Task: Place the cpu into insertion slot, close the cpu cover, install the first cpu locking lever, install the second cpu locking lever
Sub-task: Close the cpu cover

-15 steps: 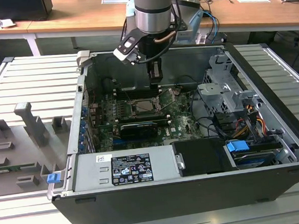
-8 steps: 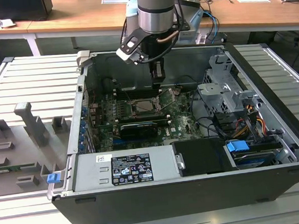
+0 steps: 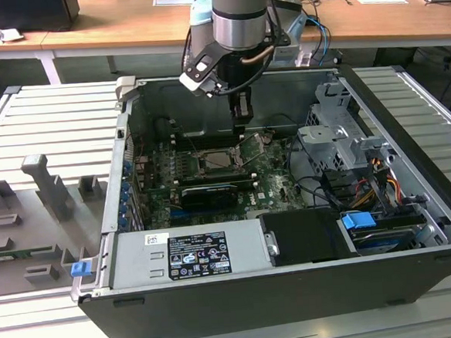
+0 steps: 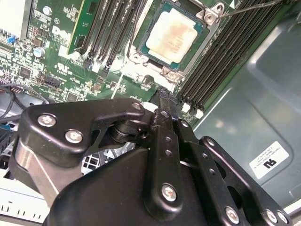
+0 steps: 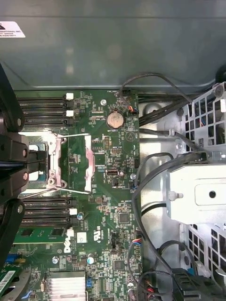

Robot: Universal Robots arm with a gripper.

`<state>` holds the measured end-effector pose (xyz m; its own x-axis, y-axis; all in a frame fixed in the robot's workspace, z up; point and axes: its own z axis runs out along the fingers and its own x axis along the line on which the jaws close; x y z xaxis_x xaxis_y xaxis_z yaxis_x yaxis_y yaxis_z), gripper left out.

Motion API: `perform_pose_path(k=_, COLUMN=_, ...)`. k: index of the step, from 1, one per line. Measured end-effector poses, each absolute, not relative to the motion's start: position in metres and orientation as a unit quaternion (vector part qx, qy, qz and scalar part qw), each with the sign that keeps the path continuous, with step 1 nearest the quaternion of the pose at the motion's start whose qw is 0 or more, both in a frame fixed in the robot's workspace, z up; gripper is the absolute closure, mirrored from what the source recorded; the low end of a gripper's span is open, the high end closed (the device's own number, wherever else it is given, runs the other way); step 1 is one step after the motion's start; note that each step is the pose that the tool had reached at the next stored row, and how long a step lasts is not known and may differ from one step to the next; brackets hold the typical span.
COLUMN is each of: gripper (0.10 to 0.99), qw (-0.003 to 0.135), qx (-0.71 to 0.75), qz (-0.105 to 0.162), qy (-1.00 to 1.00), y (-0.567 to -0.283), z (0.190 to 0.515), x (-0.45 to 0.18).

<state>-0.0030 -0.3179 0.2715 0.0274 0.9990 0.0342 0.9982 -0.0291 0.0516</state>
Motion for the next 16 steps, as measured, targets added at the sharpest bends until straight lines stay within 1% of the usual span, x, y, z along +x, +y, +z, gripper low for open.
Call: perform_pose_path(k=16, gripper=0.98, qw=0.007, qx=0.717, qz=0.03, qy=0.697, y=-0.3179, z=0.2715, x=0.0075)
